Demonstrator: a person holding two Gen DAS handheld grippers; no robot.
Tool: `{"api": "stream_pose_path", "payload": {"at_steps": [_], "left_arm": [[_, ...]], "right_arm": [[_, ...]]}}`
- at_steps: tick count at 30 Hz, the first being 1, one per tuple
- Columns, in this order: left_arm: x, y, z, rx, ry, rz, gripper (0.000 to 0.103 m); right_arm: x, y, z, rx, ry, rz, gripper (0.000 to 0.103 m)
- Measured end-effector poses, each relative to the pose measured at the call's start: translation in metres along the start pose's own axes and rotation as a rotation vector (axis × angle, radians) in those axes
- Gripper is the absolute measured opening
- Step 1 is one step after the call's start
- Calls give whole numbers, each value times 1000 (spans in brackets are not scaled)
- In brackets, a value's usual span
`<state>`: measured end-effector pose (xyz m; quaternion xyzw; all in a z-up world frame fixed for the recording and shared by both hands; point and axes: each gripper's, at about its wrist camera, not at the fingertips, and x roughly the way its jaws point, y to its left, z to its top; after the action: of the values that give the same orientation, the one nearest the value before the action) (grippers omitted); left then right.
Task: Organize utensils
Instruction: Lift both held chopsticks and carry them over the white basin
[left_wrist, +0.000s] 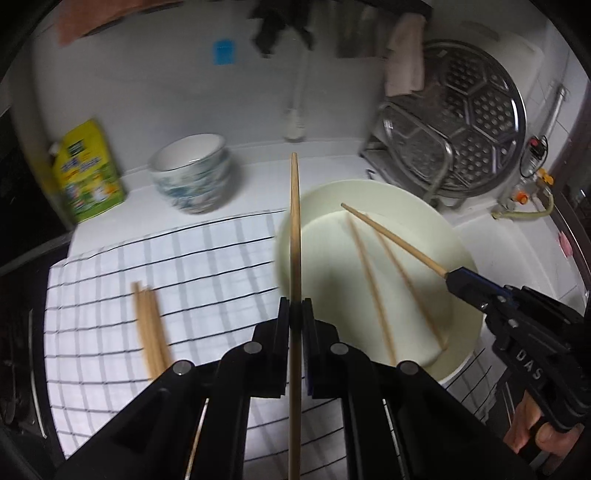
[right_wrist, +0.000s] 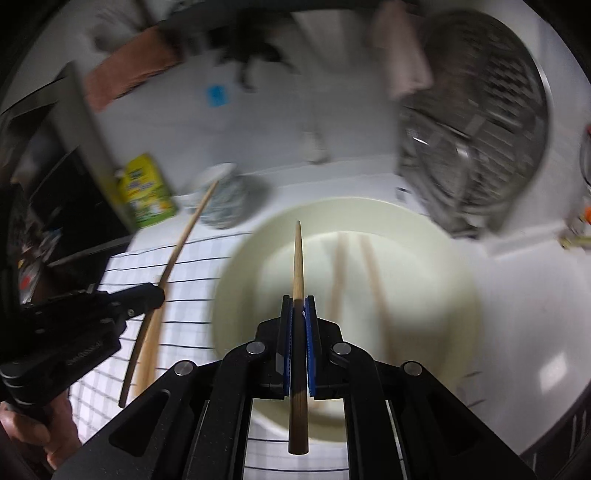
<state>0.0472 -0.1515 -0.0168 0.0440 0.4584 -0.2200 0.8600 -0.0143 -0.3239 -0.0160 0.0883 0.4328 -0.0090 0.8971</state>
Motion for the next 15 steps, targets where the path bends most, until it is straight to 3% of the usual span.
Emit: {"api": "stream_pose_path", "payload": {"at_steps": [7, 15], "left_arm": [[65, -59, 14, 67, 82, -27, 7], [109, -73, 10, 93, 167, 20, 7]], "right_arm": [[34, -58, -10, 46, 67, -64, 6], [62, -81, -19, 72, 130, -42, 6]]}}
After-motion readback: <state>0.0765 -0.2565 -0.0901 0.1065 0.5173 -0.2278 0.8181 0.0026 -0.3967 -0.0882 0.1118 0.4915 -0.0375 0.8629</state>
